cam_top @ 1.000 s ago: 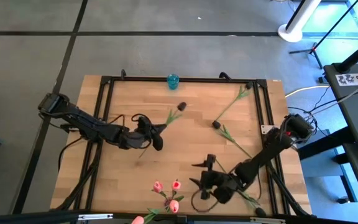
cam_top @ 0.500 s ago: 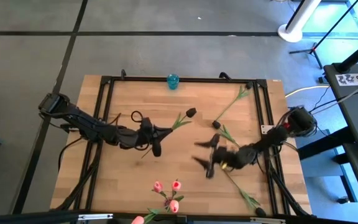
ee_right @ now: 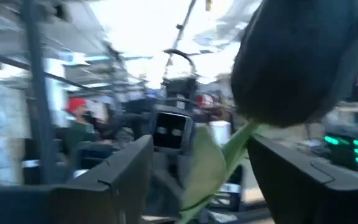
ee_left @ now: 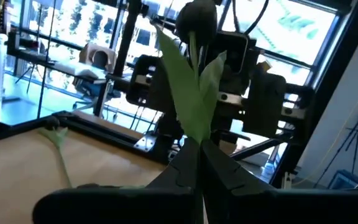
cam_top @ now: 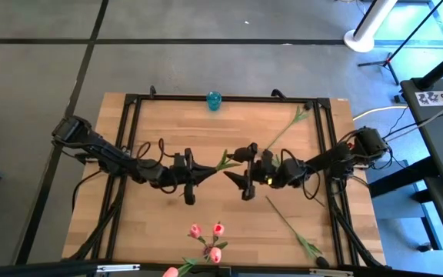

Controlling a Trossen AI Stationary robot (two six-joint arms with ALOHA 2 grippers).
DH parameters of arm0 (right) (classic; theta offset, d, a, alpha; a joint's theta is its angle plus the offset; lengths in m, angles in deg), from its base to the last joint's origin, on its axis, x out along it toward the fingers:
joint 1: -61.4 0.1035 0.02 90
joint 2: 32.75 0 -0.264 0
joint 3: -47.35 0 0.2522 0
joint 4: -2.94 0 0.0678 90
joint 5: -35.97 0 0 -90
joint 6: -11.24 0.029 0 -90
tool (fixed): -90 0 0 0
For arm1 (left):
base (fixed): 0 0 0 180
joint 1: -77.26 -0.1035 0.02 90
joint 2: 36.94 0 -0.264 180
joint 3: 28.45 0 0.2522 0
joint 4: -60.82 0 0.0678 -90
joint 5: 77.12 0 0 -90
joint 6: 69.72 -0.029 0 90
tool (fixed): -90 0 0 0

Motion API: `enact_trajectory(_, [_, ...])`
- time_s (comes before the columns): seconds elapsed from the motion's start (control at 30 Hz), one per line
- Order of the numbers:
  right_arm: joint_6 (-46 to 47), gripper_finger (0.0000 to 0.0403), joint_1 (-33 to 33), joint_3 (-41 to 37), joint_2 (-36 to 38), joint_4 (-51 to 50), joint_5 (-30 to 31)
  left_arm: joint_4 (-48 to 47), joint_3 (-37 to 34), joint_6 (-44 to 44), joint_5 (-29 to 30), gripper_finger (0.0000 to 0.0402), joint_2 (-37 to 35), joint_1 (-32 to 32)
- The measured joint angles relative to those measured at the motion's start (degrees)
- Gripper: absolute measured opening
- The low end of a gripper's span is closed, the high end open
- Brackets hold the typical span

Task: Sort flowers into vase by color
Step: Put the left black flower into the blue vase

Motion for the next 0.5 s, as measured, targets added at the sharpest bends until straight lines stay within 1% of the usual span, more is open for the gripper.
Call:
enact_trajectory(0.07, [-0.3, 0.0247, 0.0, 1.2, 0.0, -2.2, 2.7, 0.5, 0.0, 0.0, -0.1, 0.0001, 0.0, 0.1])
enact_trajectory(0.17, [-0.4, 0.0216, 0.0, 1.9, 0.0, -4.4, 3.2, 1.5, 0.0, -0.6, -0.1, 0.0001, 0.0, 0.6])
enact_trajectory(0.27, [-0.4, 0.0177, 0.1, 1.9, 0.0, -4.2, 3.3, 1.8, 0.0, -1.5, -0.1, 0.0001, 0.0, 1.2])
enact_trajectory(0.37, [-0.4, 0.0128, 0.1, 1.9, 0.0, -4.0, 3.5, 1.8, 0.0, -1.8, -0.1, 0.0006, 0.0, 1.3])
enact_trajectory(0.43, [-0.2, 0.0087, 0.1, 1.9, 0.0, -4.1, 4.2, 2.0, 0.0, -2.5, 0.1, 0.0014, 0.0, 1.2])
enact_trajectory(0.5, [-0.3, 0.0037, 0.1, 1.9, 0.0, -4.4, 4.2, 1.9, 0.0, -2.9, 0.4, 0.0025, 0.0, 1.2])
